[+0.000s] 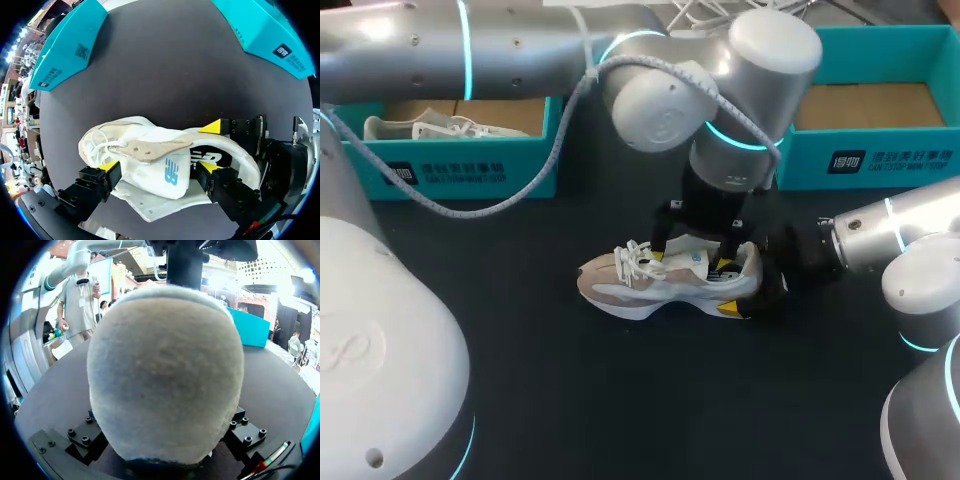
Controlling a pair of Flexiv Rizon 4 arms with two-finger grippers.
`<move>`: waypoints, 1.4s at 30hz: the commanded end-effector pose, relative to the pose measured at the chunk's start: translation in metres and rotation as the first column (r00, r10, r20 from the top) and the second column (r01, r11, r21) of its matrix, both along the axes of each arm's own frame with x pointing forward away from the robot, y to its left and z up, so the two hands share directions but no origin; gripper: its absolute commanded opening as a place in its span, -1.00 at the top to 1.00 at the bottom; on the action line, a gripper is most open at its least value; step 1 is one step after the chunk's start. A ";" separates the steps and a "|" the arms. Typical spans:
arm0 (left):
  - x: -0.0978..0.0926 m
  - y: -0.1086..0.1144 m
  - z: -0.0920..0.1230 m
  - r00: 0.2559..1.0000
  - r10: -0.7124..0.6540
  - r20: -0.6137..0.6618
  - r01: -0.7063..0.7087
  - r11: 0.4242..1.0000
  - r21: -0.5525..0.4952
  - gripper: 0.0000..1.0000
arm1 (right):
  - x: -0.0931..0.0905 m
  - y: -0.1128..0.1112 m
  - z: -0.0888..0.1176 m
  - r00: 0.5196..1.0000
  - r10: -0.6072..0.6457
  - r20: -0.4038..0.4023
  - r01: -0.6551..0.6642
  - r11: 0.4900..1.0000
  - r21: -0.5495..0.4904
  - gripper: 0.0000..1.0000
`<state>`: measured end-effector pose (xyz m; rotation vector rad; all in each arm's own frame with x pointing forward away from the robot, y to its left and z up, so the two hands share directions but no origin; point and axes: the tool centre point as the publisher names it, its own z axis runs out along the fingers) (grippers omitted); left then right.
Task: Take the shoe out of the shoebox, open the shoe tongue, remove and reinsert the insole, then place the shoe into the shoebox
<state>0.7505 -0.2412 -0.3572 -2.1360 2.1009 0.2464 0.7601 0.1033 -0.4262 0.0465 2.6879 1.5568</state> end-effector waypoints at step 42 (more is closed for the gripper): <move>0.004 0.113 0.046 0.992 0.070 -0.107 -0.072 0.997 -0.017 1.00 | -0.001 0.003 -0.004 1.000 -0.002 0.000 0.002 1.000 -0.004 1.00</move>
